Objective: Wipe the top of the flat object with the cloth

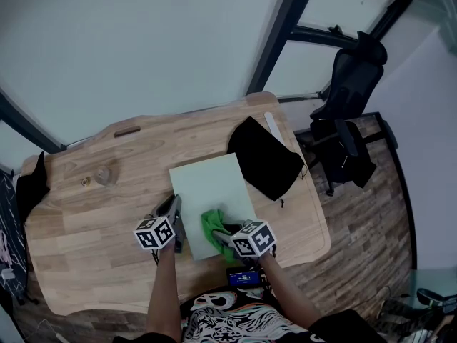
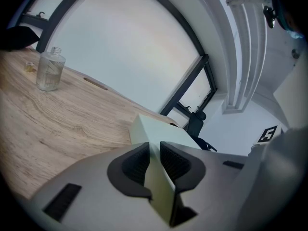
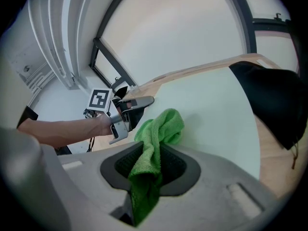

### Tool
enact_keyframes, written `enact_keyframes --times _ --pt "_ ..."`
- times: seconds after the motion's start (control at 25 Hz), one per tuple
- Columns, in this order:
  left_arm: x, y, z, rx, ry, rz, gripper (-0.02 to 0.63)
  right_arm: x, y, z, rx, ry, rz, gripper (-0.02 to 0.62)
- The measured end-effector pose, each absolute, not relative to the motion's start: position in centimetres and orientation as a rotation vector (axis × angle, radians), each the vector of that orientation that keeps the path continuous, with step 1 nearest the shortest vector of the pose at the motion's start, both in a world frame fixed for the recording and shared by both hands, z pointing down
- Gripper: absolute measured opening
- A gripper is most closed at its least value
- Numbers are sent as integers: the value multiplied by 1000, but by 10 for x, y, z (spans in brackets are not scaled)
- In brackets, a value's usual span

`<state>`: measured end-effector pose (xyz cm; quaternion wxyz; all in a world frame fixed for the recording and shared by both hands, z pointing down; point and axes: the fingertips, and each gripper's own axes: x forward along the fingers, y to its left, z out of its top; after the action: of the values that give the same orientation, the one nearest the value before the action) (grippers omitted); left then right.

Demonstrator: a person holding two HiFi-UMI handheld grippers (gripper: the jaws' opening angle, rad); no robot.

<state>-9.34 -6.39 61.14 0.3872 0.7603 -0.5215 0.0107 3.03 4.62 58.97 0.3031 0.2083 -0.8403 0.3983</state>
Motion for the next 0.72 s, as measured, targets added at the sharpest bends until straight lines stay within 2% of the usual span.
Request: enact_keyframes --times 0.72 --pt "-94 -64 613 1939 -1320 29 70 67 31 591 686 -2220 1105 88"
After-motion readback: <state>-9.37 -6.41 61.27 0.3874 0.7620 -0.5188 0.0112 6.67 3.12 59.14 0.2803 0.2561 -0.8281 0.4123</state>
